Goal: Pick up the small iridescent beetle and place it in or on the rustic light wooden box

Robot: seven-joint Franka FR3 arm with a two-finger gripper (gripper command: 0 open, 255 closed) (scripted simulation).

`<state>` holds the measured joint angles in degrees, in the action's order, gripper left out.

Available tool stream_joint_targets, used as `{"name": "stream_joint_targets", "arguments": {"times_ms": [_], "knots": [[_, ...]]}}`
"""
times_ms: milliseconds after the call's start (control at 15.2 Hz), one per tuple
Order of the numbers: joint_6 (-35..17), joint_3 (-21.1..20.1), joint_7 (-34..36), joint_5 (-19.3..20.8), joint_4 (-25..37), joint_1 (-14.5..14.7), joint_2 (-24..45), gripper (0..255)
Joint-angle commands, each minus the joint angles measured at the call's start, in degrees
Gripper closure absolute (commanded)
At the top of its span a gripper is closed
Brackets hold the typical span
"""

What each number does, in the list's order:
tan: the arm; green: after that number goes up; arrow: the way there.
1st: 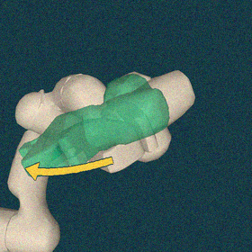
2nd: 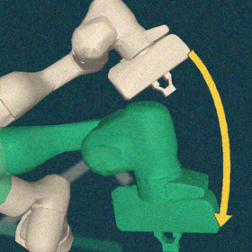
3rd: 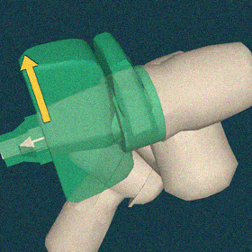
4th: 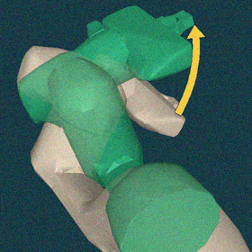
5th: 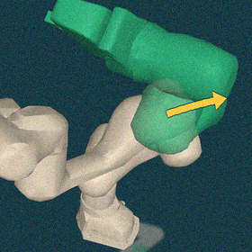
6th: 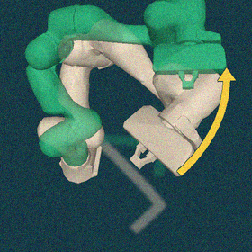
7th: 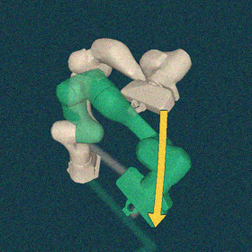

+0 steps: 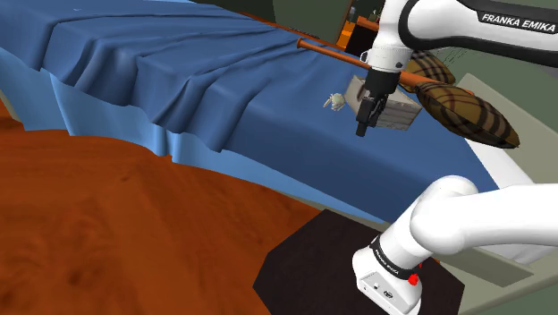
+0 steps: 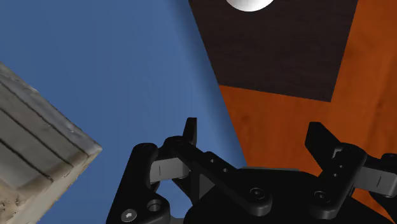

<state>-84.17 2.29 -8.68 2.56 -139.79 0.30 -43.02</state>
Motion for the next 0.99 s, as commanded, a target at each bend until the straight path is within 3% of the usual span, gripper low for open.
{"name": "stream_joint_targets", "arguments": {"times_ms": [0, 924], "knots": [[0.00, 0.00, 0.00, 0.00, 0.00, 0.00, 0.00, 0], [-21.68, 3.98, 30.01, -9.17, 11.02, -12.65, 18.10, 0]]}}
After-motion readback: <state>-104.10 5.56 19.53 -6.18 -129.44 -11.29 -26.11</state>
